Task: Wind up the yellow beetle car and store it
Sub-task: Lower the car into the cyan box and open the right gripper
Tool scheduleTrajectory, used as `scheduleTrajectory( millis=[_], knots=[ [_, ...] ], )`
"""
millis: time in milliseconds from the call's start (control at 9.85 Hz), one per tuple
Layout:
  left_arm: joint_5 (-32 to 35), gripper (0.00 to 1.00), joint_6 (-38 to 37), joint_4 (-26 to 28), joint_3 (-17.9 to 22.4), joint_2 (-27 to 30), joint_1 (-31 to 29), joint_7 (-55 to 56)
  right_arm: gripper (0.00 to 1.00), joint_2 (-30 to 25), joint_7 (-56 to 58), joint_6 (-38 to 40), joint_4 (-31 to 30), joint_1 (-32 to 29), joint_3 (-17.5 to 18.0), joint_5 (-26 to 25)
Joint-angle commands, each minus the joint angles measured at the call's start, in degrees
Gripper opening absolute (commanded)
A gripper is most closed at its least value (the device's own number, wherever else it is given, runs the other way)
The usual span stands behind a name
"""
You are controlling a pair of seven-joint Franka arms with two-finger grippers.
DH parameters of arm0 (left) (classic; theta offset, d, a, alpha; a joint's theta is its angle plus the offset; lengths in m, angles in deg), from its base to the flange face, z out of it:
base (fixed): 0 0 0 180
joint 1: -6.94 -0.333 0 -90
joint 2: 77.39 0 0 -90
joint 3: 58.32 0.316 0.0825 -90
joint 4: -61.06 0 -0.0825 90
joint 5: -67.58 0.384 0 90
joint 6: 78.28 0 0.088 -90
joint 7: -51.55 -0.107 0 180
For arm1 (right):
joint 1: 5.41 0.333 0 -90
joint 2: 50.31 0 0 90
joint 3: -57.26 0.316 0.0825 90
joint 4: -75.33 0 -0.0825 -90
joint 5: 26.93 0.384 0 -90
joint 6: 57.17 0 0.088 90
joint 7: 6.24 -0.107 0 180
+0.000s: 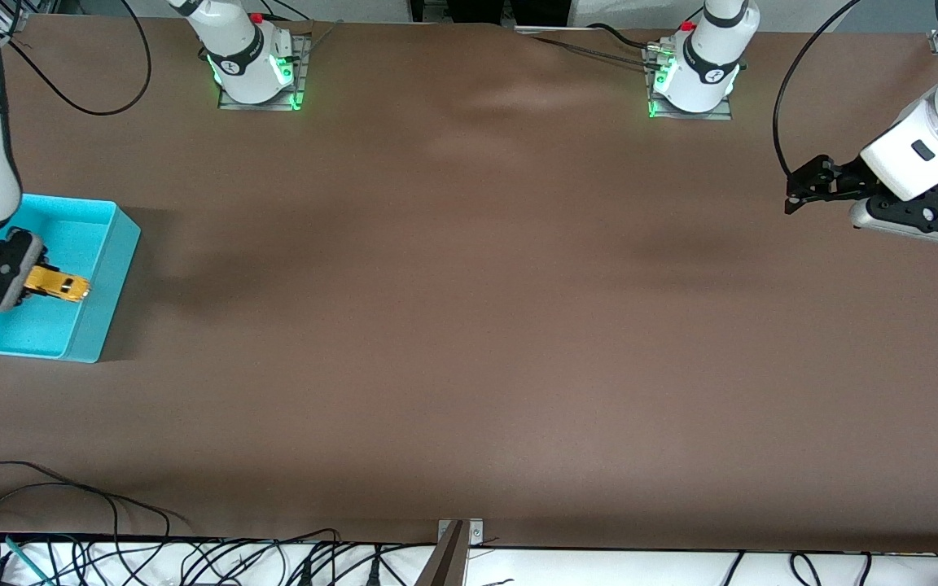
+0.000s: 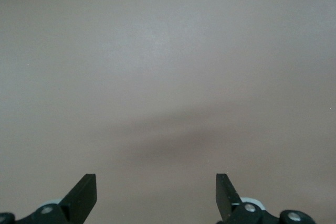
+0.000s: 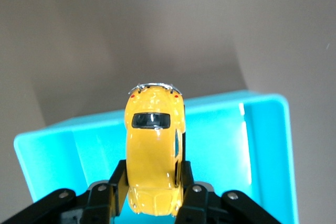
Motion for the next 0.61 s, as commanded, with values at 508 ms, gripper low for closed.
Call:
scheduleTrajectory(
  millis=[508],
  knots=[
    [-0.31,1.0,-1.25,-1.64,-0.37,-0.66,-0.13,0.18,0.0,8.78,6.71,-13.59,-4.76,-7.92,-0.11,2.08]
  ],
)
